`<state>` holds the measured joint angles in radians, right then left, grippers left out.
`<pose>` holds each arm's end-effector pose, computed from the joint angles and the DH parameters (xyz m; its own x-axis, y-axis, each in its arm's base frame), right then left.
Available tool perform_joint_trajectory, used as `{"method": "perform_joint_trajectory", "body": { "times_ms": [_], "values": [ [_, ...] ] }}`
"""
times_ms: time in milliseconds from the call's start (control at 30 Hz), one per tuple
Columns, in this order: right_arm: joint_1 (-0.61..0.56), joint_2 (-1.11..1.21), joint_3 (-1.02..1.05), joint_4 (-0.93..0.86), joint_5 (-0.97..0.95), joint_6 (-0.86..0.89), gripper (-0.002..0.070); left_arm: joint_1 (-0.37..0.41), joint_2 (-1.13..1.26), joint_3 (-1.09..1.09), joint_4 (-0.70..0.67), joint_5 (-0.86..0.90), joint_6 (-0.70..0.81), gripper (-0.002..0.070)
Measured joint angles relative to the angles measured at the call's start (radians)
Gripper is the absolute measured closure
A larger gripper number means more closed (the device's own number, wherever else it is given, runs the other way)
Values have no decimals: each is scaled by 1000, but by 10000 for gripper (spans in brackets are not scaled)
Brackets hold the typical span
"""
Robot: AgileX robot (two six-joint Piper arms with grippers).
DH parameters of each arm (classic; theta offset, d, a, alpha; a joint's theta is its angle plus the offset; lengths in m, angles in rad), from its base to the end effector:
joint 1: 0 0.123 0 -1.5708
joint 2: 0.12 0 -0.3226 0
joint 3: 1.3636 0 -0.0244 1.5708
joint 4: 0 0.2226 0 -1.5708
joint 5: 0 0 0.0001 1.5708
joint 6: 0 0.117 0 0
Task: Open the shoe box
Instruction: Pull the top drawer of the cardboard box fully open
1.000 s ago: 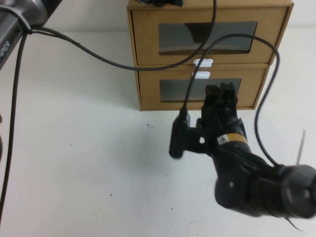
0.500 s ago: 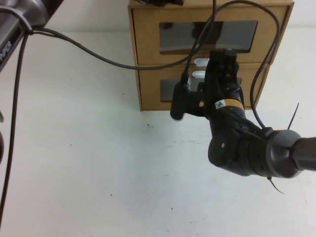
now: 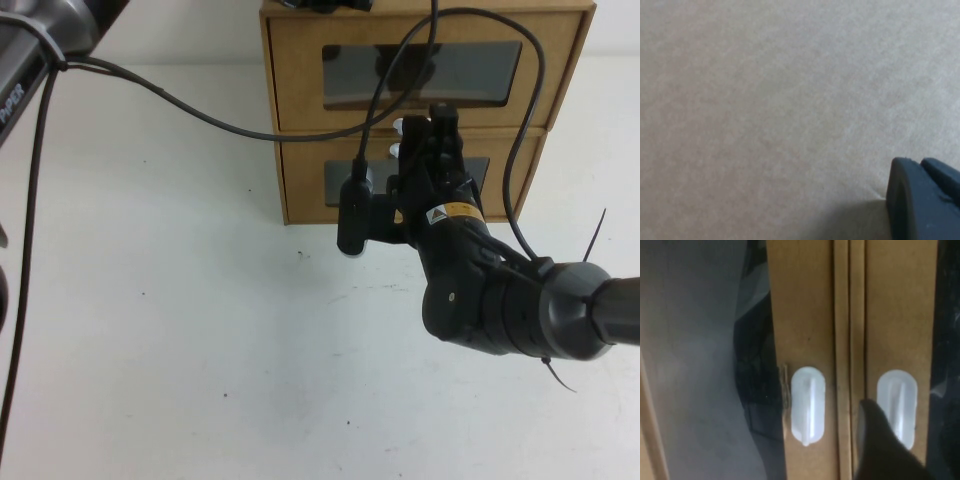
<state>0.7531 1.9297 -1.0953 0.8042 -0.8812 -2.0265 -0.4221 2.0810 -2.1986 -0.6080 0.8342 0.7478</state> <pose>0.3550 0.2438 0.2712 0.1578 -0.9823 -0.1012 -0.0555 0.0935 -0.9941 0.4308 -0.2478 0.3991 -0.2246 0.4043 -0.8866 0.8115 0.5813 0.0595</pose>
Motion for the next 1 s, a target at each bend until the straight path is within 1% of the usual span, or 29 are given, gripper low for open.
{"method": "perform_joint_trajectory", "body": {
  "times_ms": [200,300,833,1000],
  "values": [
    [-14,2,0,1,3,-1,535,0,0,0,0,0,0,678],
    [-29,2,0,1,3,-1,561,0,0,0,0,0,0,678],
    [-40,2,0,-16,47,25,570,0,0,0,-2,0,0,678],
    [-40,2,0,-47,54,38,570,0,0,0,-2,0,0,678]
  ]
}}
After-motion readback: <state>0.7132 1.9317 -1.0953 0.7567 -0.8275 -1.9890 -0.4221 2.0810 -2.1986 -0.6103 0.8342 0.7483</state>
